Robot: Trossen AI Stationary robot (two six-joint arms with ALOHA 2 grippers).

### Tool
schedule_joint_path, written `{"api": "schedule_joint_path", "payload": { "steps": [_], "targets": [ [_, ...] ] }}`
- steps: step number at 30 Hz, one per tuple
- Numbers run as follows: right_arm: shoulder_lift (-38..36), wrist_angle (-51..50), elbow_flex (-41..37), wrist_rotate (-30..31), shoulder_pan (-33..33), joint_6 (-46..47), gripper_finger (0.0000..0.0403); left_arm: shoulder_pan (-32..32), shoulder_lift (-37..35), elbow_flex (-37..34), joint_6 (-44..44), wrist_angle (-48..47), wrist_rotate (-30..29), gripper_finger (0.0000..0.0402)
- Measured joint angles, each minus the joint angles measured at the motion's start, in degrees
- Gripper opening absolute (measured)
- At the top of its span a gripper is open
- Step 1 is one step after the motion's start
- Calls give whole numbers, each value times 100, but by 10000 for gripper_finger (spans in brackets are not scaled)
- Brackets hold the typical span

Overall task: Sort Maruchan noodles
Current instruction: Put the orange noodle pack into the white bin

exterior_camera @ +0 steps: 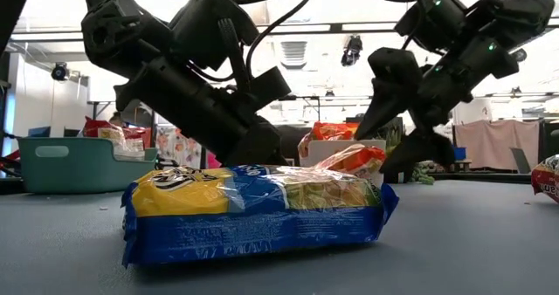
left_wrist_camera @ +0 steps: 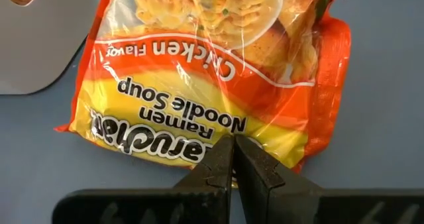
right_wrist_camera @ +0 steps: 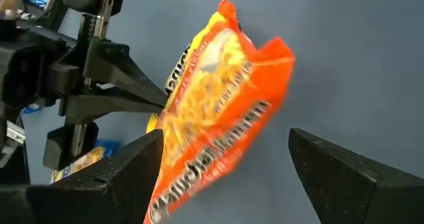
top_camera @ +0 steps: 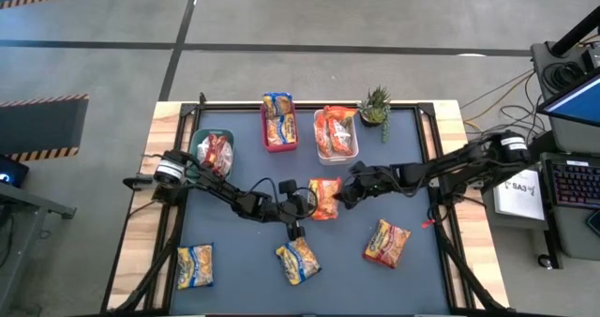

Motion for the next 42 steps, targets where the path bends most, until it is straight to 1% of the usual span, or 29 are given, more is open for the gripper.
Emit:
{"api": "schedule_joint_path", "payload": {
  "steps": [7,11,15,22,28,34,42],
  "targets": [
    [715,1154,54,-63,0,-230,313,2,3,-4,0,19,2,0],
    [961,1201,211,-56,0,-349,309,2,7,-7,0,24,3,0],
    [1156,1204,316,-87,0,-362,287,2,7,-7,0,37,3,0],
    [1118,1195,317,-93,0,-465,230,2,7,-7,0,53,4,0],
    [1106,1202,319,-89,0,-488,197,2,7,-7,0,63,7,0],
    [1109,1211,319,-67,0,-493,179,2,7,-7,0,69,7,0],
    [1109,1211,319,-60,0,-511,176,1,7,-7,2,75,7,0]
  ]
}}
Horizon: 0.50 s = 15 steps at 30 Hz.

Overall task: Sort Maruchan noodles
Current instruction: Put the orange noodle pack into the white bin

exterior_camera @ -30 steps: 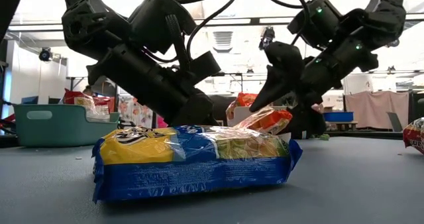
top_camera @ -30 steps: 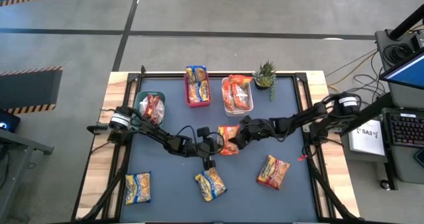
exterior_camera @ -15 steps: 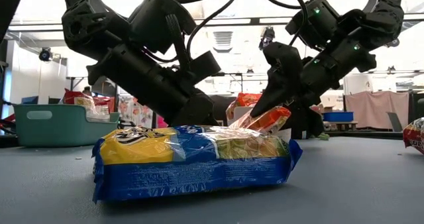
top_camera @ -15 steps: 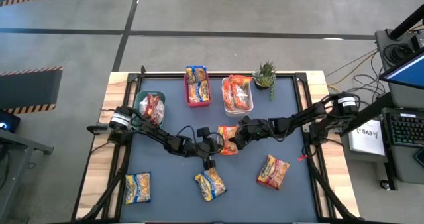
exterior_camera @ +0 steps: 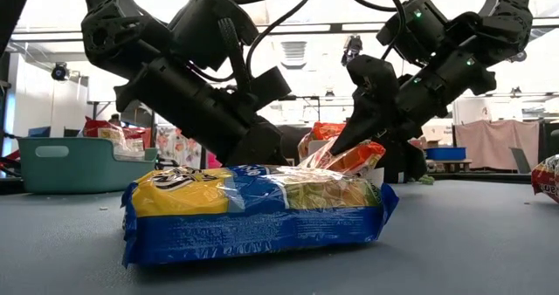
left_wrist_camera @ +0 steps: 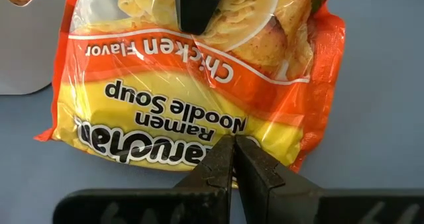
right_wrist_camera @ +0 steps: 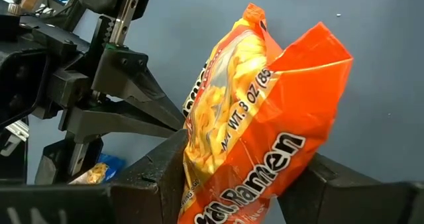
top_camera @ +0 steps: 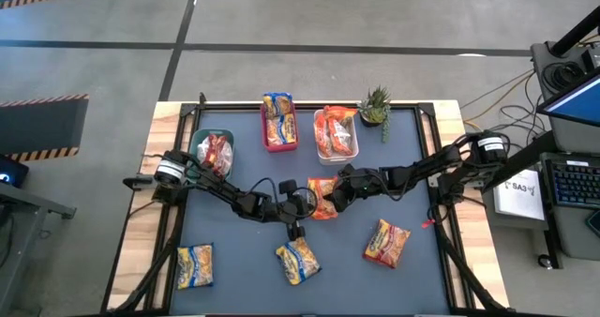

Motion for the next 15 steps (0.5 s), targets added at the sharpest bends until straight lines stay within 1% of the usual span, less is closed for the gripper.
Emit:
{"api": "schedule_joint_path", "payload": {
  "steps": [15],
  "targets": [
    [2,22,0,17,0,-62,176,0,0,0,0,17,-2,0]
  ]
}}
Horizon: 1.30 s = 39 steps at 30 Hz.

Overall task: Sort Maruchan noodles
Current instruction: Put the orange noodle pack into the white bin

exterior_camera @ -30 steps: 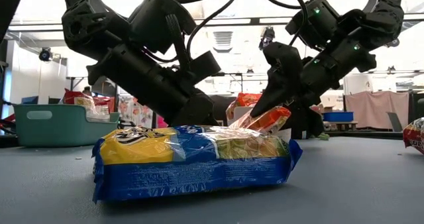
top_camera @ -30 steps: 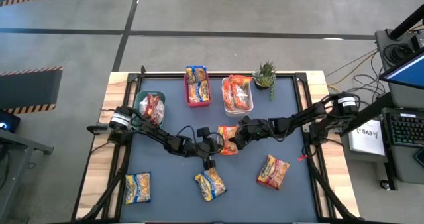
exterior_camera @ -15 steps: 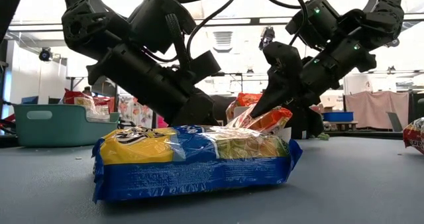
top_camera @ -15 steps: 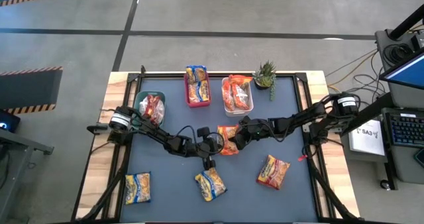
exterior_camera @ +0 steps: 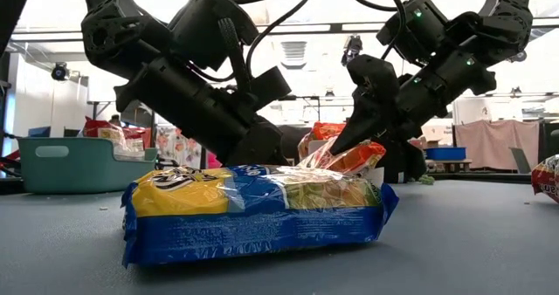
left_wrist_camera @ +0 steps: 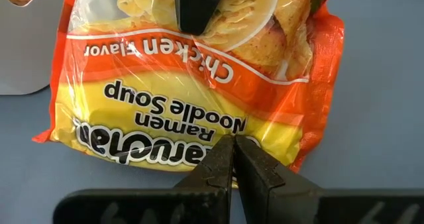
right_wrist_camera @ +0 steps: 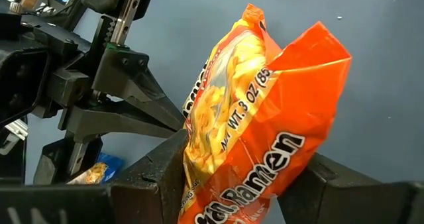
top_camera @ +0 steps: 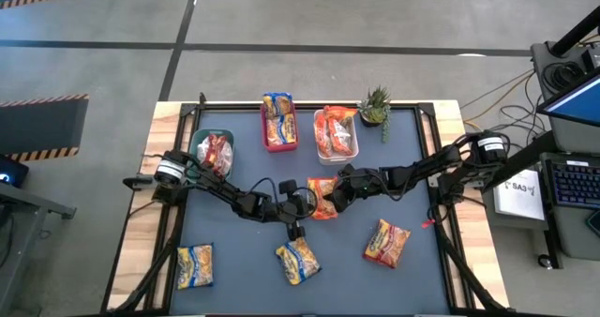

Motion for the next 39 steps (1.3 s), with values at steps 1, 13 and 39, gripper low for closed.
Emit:
{"api": "schedule_joint_path", "payload": {
  "steps": [1,13,39],
  "targets": [
    [0,0,0,0,1,0,176,0,0,0,0,0,0,0],
    [4,11,0,2,0,-23,175,1,0,0,46,22,-41,69],
    [-72,28,87,-40,-35,-449,130,-198,-2023,-2,652,-2579,-871,155]
  ]
}}
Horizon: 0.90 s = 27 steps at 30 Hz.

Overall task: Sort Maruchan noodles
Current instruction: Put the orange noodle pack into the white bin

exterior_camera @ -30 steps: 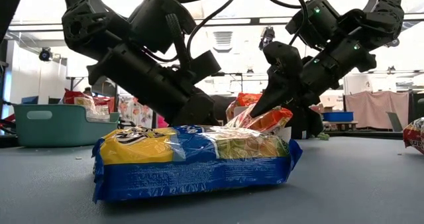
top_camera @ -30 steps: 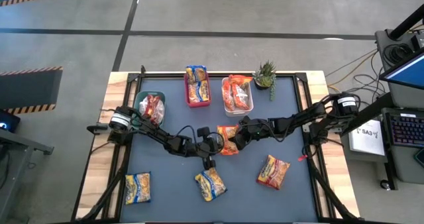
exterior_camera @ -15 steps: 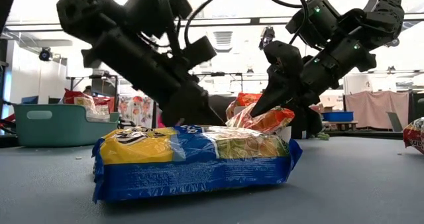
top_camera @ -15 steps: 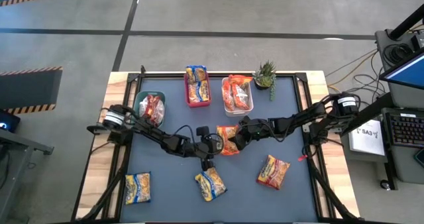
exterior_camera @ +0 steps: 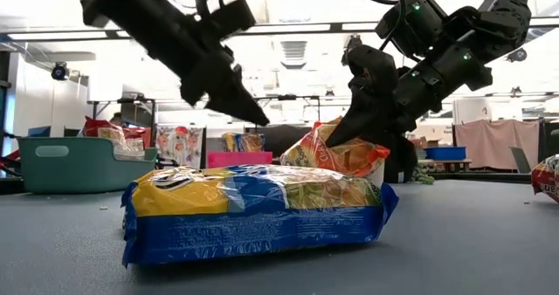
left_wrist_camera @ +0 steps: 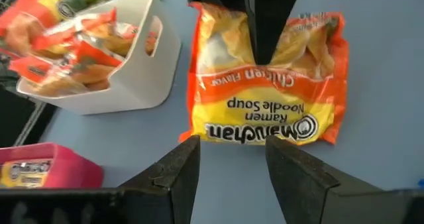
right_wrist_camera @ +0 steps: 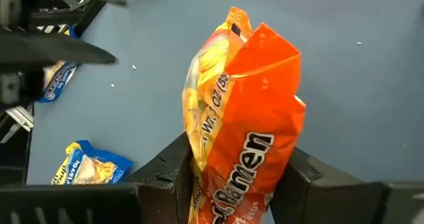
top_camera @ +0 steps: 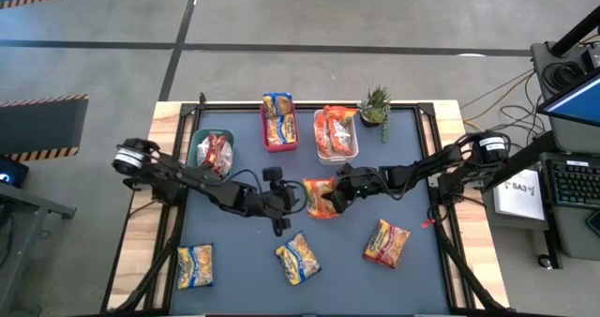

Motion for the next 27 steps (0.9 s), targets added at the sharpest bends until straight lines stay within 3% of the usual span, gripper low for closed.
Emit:
{"api": "schedule_joint_path", "payload": {
  "steps": [6,11,16,22,27],
  "targets": [
    [-250,-144,0,-36,-52,-47,133,-9,-561,0,20,-565,-15,154],
    [-950,-398,0,-117,-256,-288,134,-24,-1031,0,232,-915,-434,146],
    [-1836,-706,10,255,-545,-735,134,-17,-1331,0,377,-1030,-755,137],
    [-2649,-2234,666,1412,-662,-1669,134,-17,-1364,0,450,-1063,-810,134],
    [-2708,-4258,1662,3154,-673,-2252,134,-11,-1364,0,489,-1050,-810,134]
  ]
}}
